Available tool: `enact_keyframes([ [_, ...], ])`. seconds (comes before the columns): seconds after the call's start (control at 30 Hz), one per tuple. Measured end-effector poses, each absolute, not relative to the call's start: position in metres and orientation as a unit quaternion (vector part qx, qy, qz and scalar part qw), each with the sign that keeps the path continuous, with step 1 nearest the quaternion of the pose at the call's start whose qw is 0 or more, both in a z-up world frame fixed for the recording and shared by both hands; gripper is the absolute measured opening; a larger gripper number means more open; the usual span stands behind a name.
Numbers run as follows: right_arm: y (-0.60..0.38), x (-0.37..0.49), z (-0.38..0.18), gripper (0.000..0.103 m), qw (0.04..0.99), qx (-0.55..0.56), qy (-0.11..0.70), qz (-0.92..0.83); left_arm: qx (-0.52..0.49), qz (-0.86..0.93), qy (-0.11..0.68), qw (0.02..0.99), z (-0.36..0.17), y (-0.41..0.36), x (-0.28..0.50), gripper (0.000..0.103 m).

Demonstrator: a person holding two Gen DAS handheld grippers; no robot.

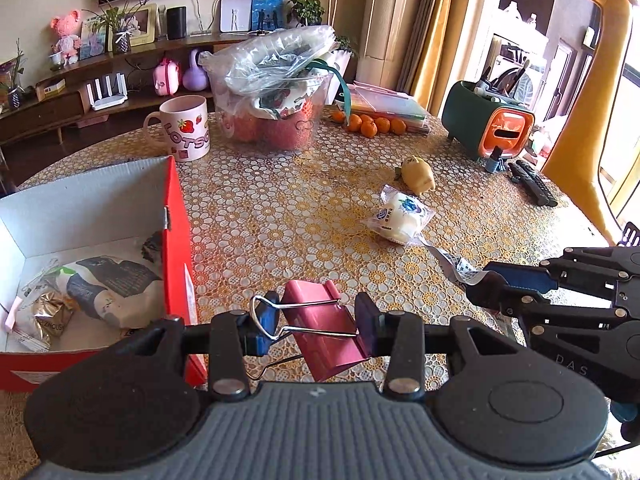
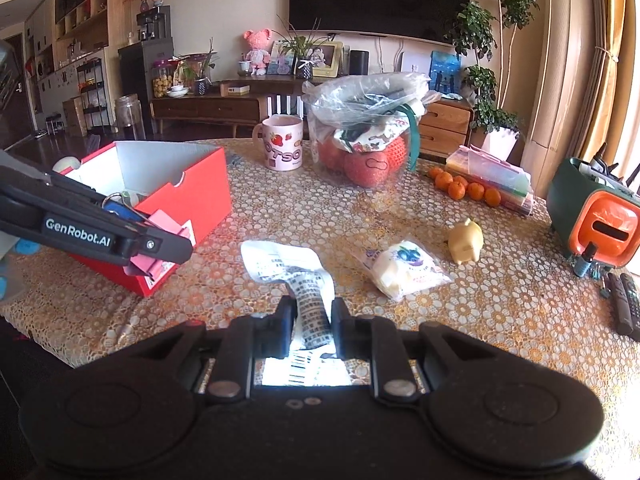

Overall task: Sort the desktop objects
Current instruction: 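Carry the binder clip with left tool while right tool carries the receipt over the red box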

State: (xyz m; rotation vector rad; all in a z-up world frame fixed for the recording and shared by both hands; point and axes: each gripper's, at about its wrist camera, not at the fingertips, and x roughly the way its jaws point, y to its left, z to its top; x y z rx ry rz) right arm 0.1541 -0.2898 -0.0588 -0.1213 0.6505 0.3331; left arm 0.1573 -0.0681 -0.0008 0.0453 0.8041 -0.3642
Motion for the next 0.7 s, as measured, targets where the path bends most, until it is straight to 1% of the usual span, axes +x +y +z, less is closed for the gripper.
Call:
enact_keyframes([
  [0.33,-0.238,0.147,-0.033,0.018,0.933,-0.068,0.296,0.196,0.016,-0.161,0.366,0.916,0.023,-0.008,0.139,0.04],
  [0.7,-0.158,0.161,-0.013,0.018,0.923,-0.082,0.28,0.25,0.008,-0.113,0.361,0.926,0.029,0.076,0.133,0.04],
])
